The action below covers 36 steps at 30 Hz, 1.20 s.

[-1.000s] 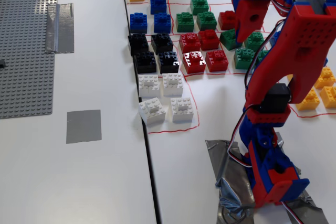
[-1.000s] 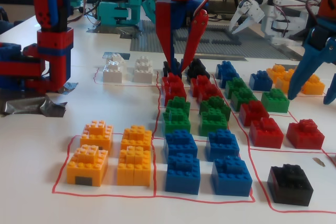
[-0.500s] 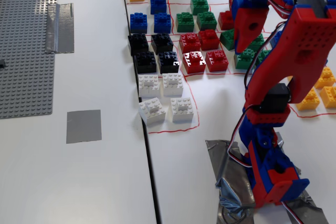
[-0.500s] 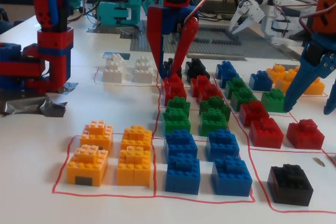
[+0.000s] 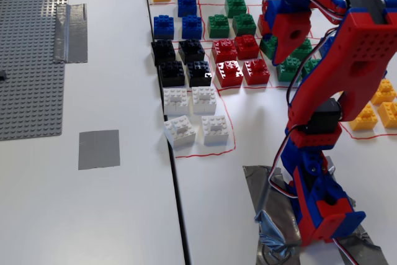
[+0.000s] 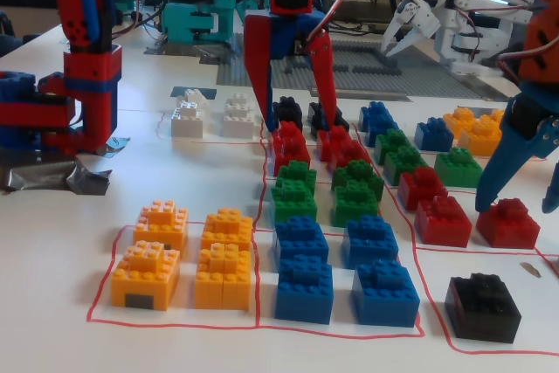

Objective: Grab the block and put it in the grey marker

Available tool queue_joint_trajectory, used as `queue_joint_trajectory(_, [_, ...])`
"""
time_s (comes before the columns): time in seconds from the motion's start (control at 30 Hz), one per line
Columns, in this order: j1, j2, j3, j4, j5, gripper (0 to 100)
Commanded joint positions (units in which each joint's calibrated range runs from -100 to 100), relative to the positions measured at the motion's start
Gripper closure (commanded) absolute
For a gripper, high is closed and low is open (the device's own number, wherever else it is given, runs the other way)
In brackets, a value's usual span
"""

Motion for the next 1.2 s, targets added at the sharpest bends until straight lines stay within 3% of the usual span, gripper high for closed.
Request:
queue_joint_trajectory(0.0, [-1.63,-4.53,-0.45,-1.37,0.68,74])
queue_joint_trajectory(1.17, [-3.49,-1.97,8.90,-9.16,2.25,75])
